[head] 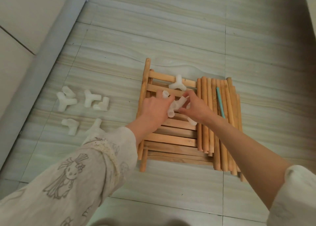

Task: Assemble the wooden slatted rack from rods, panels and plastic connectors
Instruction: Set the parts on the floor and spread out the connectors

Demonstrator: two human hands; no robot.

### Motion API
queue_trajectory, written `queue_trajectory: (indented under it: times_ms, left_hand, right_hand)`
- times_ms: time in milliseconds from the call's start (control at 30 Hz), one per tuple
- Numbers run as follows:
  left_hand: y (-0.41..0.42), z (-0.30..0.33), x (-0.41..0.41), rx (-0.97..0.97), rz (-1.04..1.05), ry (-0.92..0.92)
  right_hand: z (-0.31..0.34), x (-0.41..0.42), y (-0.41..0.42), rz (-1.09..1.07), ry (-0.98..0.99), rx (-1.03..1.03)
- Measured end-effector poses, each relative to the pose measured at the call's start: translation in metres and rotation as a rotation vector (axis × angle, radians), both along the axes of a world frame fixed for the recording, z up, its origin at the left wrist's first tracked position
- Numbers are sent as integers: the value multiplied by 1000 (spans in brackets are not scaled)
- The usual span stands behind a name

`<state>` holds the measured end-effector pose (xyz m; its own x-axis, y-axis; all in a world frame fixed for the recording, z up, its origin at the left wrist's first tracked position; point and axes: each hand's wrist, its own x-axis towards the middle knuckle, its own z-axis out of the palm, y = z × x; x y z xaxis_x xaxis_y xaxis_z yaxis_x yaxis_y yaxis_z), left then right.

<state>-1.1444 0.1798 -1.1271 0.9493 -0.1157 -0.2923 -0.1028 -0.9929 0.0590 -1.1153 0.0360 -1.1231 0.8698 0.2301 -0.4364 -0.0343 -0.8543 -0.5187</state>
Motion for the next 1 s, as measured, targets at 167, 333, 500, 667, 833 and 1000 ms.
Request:
queue_trajectory:
  times_ms: [167,333,500,667,833,1000]
  left_hand:
    - [-2,-2,-13,-72,-4,-45]
    - [8,11,-13,-336,73,-38]
    - [66,20,-32,-654,417,-147]
    - [160,-3,-61,-464,793,-77]
    - [188,-5,-72,-503,973,34]
    - [183,4,-65,-465,891,8]
  right_hand:
    - [2,-6,1,41,26,49]
    - [14,-8,6,-48,22,159]
    - [30,-18,46,-200,56,321]
    - [23,-42,129,-190,325,440]
    - [5,-50,179,-270,534,505]
    - [16,-37,160,-328,549,619]
